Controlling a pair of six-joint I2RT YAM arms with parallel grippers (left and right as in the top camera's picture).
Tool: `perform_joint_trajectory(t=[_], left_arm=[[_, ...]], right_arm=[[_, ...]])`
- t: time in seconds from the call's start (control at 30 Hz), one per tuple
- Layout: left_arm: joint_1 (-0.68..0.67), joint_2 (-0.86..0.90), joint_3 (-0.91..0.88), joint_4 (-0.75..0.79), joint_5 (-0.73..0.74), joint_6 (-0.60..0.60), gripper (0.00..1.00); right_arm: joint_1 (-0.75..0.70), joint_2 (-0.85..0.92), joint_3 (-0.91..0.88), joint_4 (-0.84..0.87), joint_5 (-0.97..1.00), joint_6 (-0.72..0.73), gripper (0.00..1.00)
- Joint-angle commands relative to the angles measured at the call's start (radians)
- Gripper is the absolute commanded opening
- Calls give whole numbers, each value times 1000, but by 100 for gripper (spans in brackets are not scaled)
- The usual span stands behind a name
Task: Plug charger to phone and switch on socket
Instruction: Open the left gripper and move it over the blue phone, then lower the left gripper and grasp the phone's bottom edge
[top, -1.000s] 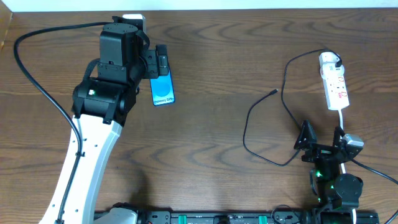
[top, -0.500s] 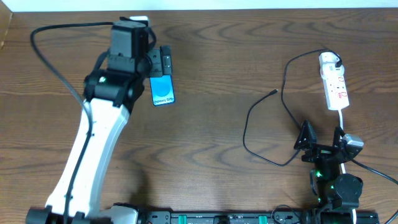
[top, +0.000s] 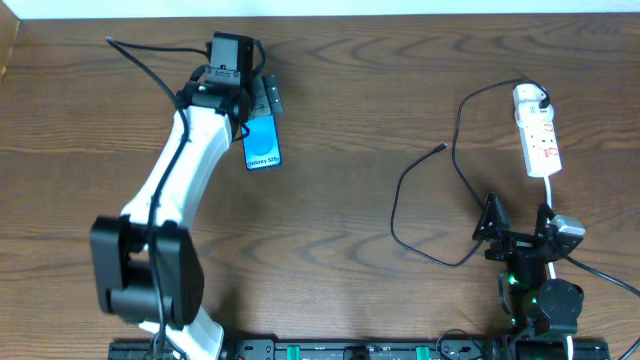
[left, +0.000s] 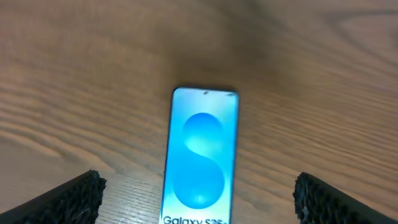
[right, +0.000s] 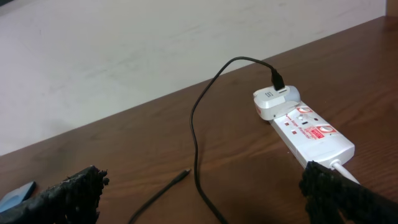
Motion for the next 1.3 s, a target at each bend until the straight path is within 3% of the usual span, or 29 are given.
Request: perform_joint_trajectory(t=[0.0,0.47,1.27], left_arm=[[18,53,18,7,-4,-85,98],[16,184,16,7,54,-84,98],[16,285,14,79,55,93,98]], right_arm=[[6,-6,-2,-2,8,-4,99],[6,-6,-2,-2,8,-4,99],[6,-6,-2,-2,8,-4,99]])
